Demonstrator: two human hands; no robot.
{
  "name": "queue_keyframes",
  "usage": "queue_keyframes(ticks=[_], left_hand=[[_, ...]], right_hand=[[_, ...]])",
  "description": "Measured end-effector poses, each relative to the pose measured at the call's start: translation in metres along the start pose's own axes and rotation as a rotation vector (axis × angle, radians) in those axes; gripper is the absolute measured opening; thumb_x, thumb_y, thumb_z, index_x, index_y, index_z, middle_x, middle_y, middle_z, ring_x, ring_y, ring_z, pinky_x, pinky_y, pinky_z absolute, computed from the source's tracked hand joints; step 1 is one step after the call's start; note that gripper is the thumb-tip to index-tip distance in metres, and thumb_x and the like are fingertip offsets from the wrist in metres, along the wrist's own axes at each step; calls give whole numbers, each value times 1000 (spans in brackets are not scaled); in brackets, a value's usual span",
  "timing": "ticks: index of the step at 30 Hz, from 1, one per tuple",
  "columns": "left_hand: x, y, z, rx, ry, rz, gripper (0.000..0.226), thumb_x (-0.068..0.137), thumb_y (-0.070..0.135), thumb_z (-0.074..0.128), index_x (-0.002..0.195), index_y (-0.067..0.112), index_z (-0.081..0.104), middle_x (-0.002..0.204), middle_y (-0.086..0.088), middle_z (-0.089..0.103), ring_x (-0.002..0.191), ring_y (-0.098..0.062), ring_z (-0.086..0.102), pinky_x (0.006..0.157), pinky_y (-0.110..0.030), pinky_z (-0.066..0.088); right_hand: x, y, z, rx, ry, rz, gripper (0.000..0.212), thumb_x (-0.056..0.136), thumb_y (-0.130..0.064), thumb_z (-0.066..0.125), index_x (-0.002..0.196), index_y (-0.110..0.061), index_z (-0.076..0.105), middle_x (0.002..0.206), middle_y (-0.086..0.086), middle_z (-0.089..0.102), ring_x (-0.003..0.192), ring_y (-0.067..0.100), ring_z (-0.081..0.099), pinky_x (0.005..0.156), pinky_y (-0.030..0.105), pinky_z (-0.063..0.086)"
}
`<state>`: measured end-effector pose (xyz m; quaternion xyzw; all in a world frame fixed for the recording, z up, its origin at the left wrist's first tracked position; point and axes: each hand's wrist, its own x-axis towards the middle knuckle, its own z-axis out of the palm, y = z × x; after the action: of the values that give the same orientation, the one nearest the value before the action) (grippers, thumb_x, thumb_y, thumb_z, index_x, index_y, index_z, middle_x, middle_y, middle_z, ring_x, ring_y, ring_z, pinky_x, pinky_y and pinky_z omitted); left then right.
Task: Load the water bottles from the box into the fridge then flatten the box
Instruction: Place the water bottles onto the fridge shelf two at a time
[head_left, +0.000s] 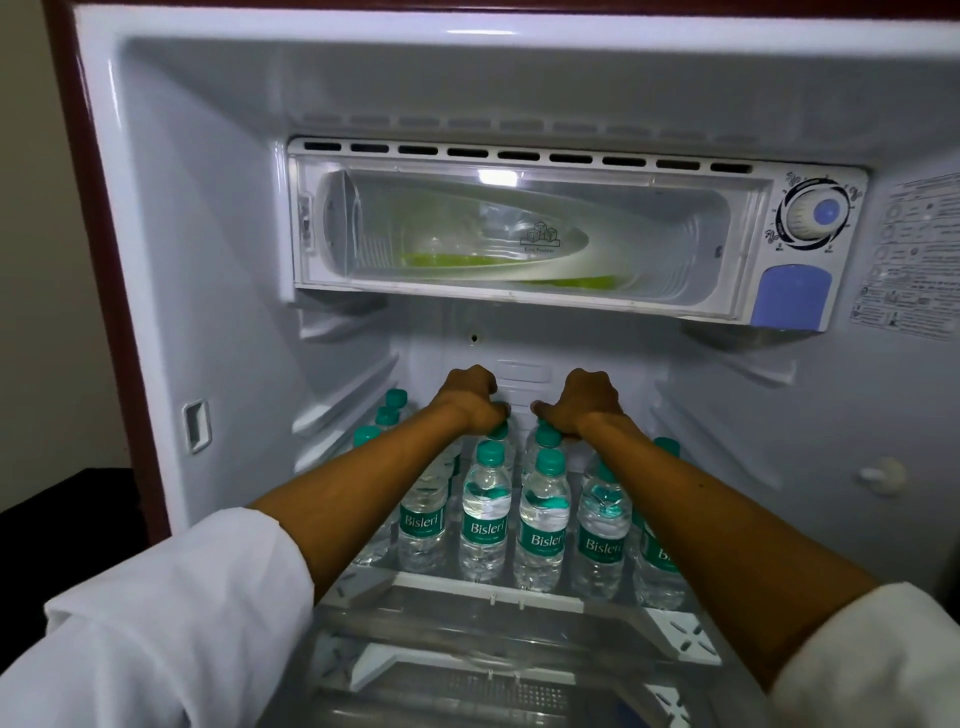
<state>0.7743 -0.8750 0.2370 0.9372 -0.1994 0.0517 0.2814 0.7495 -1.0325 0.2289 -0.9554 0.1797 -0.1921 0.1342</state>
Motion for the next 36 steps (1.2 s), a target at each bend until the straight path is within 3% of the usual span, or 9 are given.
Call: queue_keyframes(ticks=[5,10,15,18,22,28,33,36], left_hand=[[-17,-10,-16,19,89,34,47,96,35,56,136,12,48,134,-14,52,120,-30,53,100,-34,43],[-47,-21,-37,47,176,121,46,97,38,53,133,10,52,134,-14,55,122,-30,52,101,-36,43],[-106,-25,-56,53,260,205,45,98,32,51,134,5,51,135,-14,56,122,-30,53,101,-36,44],[-160,-41,-56,58,332,249,40,97,28,53,127,2,56,127,-17,61,117,-31,57,97,-36,46],[-246,-85,-45,122,362,230,33,91,28,53,107,1,62,104,-14,67,96,-30,62,82,-36,49],[-386,-165,-26,204,383,23,32,92,32,50,105,5,61,99,-9,65,91,-26,61,79,-35,49],[-505,-228,4,228,390,-260,39,96,34,49,122,5,58,119,-10,65,108,-25,59,90,-33,46],[-566,-250,21,220,384,-414,42,94,34,48,120,3,58,118,-11,65,107,-28,61,88,-34,47]], right_hand=[[-10,-3,-13,113,151,37,63,98,-60,36,102,-3,65,105,16,64,87,27,61,70,32,47],[-32,-14,-26,106,153,29,69,98,-63,27,96,-7,67,101,15,65,88,30,63,79,39,55],[-76,-24,-24,241,219,-164,57,99,-55,38,127,-12,63,122,17,64,108,35,60,88,39,50],[-117,-41,-11,365,349,-299,53,97,-54,44,123,-13,67,106,15,72,95,34,66,82,39,56],[-184,-67,21,455,425,-496,44,95,-47,46,106,-15,73,81,15,72,74,34,67,65,33,53],[-291,-94,95,576,272,-676,36,95,-41,50,102,-15,74,91,13,74,81,33,67,70,35,53],[-385,-115,158,614,52,-876,41,99,-42,47,107,-11,73,97,12,74,88,31,67,77,35,51],[-452,-128,188,657,-77,-1051,35,99,-36,52,105,-7,72,96,12,73,87,28,67,77,32,52]])
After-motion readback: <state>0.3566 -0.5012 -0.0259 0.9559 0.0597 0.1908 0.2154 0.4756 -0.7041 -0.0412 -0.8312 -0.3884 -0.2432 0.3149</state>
